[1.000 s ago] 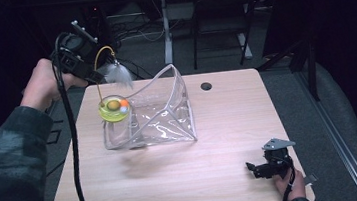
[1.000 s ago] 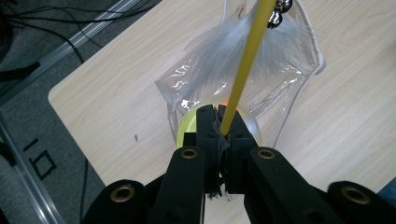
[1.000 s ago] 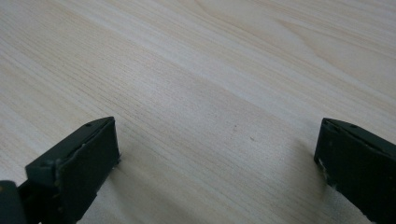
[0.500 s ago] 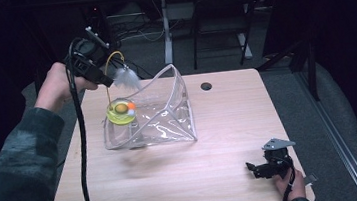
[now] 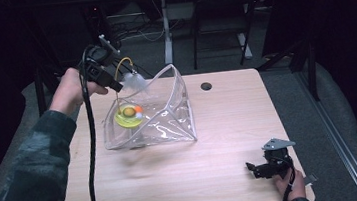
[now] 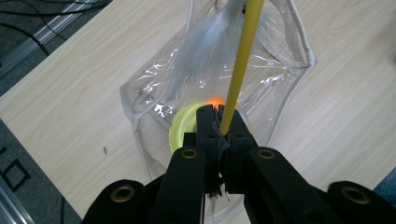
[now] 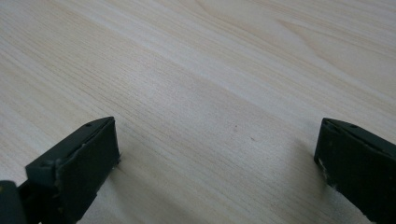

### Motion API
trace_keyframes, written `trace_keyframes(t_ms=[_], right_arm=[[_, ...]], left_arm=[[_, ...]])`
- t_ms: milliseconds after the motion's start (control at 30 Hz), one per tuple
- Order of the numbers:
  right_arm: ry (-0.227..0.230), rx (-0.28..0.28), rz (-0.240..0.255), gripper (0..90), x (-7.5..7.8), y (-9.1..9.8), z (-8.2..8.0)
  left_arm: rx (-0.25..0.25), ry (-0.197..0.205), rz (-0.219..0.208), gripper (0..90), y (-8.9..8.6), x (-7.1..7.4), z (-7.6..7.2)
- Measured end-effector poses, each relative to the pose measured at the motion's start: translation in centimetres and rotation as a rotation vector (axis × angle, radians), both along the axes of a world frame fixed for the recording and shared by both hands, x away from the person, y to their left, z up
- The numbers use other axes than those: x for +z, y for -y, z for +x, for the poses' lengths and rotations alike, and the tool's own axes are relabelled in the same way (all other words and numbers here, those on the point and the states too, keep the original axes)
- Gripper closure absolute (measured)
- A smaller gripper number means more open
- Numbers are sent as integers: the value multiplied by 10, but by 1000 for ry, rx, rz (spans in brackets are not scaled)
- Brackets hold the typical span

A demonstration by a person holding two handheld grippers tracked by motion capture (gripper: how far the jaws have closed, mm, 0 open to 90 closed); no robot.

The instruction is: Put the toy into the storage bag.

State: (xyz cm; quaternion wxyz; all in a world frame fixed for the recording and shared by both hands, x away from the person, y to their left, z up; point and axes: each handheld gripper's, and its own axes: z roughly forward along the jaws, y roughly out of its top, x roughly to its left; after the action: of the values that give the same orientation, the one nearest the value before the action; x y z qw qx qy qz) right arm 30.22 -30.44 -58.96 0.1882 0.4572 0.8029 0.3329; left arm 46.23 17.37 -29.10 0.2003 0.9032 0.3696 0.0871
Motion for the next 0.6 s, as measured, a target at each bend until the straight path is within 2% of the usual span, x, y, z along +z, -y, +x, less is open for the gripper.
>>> trace_keyframes(t_ms=[600], right_arm=[[0, 0, 0, 0, 0, 0, 0]], left_arm=[[-20, -30, -5, 877, 10, -27, 6]])
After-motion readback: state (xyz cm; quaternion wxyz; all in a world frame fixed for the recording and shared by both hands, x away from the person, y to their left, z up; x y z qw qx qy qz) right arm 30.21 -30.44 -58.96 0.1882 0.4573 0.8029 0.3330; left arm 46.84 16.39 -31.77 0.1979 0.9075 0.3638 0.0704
